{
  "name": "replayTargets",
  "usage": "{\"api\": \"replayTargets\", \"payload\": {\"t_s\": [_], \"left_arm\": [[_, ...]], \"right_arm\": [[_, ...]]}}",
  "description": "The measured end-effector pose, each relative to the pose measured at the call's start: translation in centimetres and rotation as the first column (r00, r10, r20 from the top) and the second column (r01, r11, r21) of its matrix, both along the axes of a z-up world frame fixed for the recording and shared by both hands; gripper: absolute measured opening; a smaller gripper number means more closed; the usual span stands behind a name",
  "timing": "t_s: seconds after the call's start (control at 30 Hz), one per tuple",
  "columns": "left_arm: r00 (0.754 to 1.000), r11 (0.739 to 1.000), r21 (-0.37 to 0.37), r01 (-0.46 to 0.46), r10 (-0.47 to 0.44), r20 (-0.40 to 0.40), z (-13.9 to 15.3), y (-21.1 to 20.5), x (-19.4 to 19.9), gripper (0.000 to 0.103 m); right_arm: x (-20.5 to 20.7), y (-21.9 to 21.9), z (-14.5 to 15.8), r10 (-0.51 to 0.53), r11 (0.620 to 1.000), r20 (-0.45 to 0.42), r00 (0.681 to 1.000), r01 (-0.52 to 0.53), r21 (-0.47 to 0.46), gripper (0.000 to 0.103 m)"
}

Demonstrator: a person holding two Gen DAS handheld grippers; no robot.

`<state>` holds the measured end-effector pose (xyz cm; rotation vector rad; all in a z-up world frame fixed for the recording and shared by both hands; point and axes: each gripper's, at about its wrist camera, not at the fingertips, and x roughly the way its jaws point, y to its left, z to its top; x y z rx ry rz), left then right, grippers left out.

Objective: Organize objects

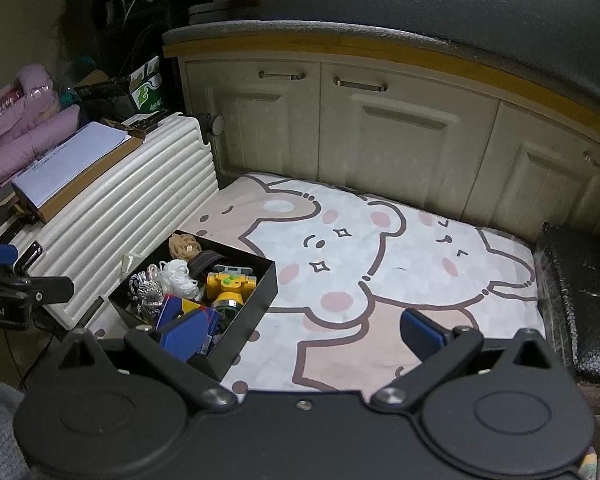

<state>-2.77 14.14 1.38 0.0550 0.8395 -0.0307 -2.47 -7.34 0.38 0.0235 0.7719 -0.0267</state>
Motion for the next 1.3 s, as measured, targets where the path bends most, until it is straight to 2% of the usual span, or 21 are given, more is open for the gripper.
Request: {"api": "replayTargets", "payload": {"t_s": [1.3], "left_arm": [[1.000, 1.000, 0.015, 0.008, -0.008, -0.007, -0.23, 0.00, 0.16, 0.103]], "right_arm": [[0.13, -0.06, 0.00, 0.003, 1.000, -0.005, 1.000, -0.003, 0.016, 0.103]]}}
